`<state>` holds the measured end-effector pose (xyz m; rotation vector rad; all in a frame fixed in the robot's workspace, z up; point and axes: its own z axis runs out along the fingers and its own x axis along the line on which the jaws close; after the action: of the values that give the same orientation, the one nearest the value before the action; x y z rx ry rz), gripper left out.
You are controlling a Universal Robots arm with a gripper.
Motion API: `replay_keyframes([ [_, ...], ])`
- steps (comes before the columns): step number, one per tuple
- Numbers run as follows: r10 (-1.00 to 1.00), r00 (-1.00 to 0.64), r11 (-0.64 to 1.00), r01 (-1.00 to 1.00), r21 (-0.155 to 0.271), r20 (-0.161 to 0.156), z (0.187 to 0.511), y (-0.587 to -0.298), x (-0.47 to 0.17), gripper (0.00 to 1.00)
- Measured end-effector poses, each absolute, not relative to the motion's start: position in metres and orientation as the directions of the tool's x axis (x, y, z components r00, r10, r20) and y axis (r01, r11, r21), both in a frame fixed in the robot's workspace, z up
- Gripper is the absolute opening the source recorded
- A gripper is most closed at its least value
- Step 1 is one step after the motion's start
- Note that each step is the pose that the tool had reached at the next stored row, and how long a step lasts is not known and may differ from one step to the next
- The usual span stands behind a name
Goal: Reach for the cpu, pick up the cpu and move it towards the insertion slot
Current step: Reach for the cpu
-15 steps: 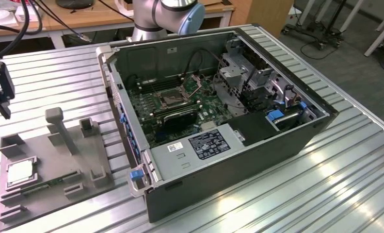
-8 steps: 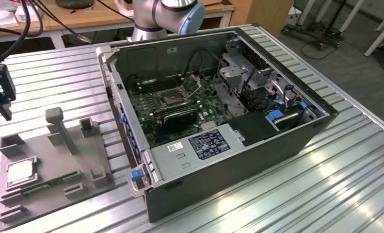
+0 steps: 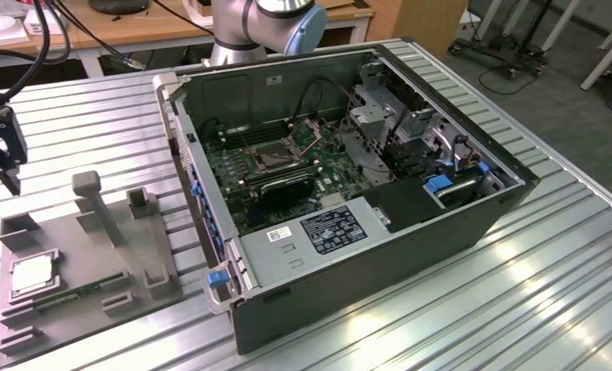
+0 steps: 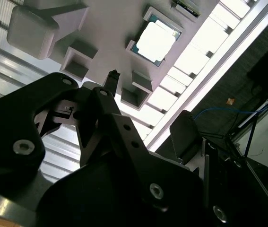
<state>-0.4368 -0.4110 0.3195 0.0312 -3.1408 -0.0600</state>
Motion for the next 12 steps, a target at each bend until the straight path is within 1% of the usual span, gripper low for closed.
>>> replay_keyframes([
  [12,-0.020,-1.000,0.999,-0.020,0.038,0.000,0.3130,-0.4118,-0.4368,0.71],
])
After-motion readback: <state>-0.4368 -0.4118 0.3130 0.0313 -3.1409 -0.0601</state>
